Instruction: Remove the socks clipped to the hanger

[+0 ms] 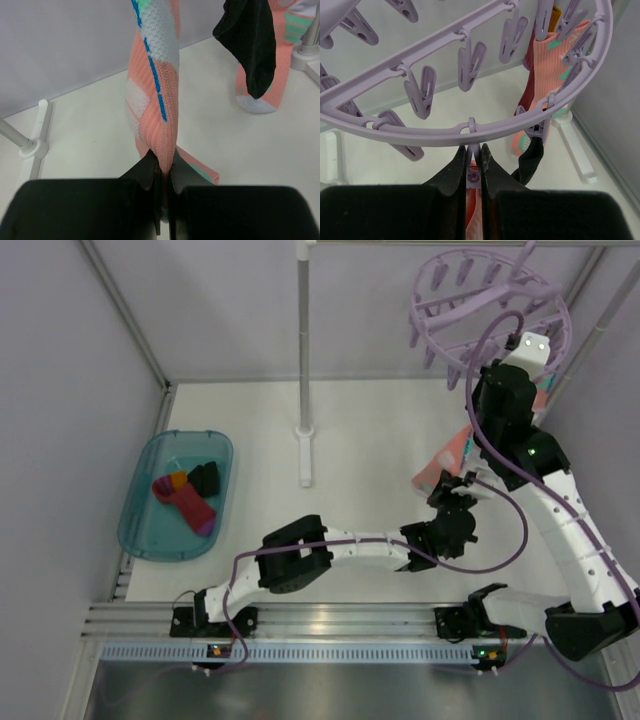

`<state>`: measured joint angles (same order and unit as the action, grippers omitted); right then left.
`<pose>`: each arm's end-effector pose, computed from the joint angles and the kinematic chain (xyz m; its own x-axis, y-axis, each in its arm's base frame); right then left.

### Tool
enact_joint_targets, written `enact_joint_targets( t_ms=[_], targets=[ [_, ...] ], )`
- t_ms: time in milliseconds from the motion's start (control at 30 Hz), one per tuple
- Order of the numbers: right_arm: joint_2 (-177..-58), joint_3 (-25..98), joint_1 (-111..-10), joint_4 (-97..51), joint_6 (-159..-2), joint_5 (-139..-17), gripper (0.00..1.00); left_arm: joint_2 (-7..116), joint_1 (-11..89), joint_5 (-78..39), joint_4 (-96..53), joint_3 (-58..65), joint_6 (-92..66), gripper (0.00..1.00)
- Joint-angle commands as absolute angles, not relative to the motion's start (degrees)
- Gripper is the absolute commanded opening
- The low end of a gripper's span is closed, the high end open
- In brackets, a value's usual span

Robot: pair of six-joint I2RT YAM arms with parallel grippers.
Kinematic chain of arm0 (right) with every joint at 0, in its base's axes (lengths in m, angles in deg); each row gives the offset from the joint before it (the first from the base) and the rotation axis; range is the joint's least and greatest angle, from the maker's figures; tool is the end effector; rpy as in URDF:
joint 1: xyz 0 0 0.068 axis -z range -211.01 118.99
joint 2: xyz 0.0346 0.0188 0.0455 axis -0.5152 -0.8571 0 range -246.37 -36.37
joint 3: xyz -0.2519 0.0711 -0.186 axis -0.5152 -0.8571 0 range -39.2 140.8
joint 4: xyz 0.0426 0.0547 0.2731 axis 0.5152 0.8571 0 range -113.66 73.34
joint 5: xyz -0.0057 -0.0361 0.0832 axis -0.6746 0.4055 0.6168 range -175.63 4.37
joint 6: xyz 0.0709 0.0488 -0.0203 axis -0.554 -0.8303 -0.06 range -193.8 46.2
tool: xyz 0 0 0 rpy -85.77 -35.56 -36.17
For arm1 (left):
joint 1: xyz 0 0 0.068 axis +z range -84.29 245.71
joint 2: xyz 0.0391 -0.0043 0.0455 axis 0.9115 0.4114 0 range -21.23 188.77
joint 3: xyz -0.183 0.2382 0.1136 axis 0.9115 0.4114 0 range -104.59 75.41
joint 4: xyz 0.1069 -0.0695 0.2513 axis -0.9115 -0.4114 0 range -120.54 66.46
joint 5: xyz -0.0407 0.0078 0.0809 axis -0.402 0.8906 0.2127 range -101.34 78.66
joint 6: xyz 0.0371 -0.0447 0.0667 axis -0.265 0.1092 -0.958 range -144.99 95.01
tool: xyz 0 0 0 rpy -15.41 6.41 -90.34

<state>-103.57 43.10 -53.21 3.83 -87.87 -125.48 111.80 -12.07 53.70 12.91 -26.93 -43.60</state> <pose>0.2702 0.0559 0.5011 -0.1222 0.1517 -0.9808 0.3291 0.9385 0.1042 0.1968 -0.5719 0.2691 0.0908 0.2169 -0.9720 0.2030 0.9515 0.2313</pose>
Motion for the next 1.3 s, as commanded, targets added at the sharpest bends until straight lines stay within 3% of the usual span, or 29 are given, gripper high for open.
enact_joint_targets(
  t_ms=[0,200,433,467,500,567,600,667,700,767,1000,1267],
  targets=[
    [-104.1,45.3,-52.6,2.0,-87.3,-125.7,0.00,111.8,-12.4,54.6,15.4,-28.1,-45.0,0.00],
    [-103.8,45.6,-52.6,2.4,-87.2,-125.3,0.00,108.7,-10.6,55.5,15.2,-23.0,-43.2,0.00],
    [-103.3,46.0,-52.5,2.8,-86.9,-124.7,0.03,89.5,-3.6,55.7,15.0,3.1,-34.6,0.00],
    [-103.4,46.1,-52.5,3.5,-86.7,-124.5,0.14,87.8,-3.4,55.8,15.0,4.5,-35.7,0.00],
    [-103.4,46.3,-52.5,3.8,-86.7,-124.3,0.38,84.7,-3.4,55.7,14.9,6.0,-36.7,0.00],
    [-103.9,47.0,-52.5,5.4,-86.6,-123.9,0.41,81.6,-3.3,55.5,10.7,8.1,-37.6,0.00],
    [-103.8,47.2,-52.5,5.8,-86.7,-123.8,0.60,78.6,-3.2,55.4,8.4,8.3,-37.1,0.00],
    [-103.5,47.1,-52.5,6.5,-87.3,-123.3,0.78,75.6,-2.1,52.0,0.1,7.9,-30.2,0.00],
    [-103.4,47.1,-52.5,7.2,-87.6,-123.1,0.92,72.4,-1.1,49.0,-13.1,5.7,-26.1,0.00],
    [-102.6,47.3,-52.5,8.0,-88.3,-121.8,0.98,69.6,3.6,41.7,-21.3,4.3,-17.7,0.00],
    [-98.2,46.8,-52.5,10.3,-89.6,-118.7,0.99,53.8,13.6,39.7,-36.0,7.6,-12.7,0.00],
    [-96.8,47.5,-52.5,11.6,-90.1,-115.3,1.00,40.9,35.8,31.4,-47.3,10.2,-10.3,0.00]
  ],
)
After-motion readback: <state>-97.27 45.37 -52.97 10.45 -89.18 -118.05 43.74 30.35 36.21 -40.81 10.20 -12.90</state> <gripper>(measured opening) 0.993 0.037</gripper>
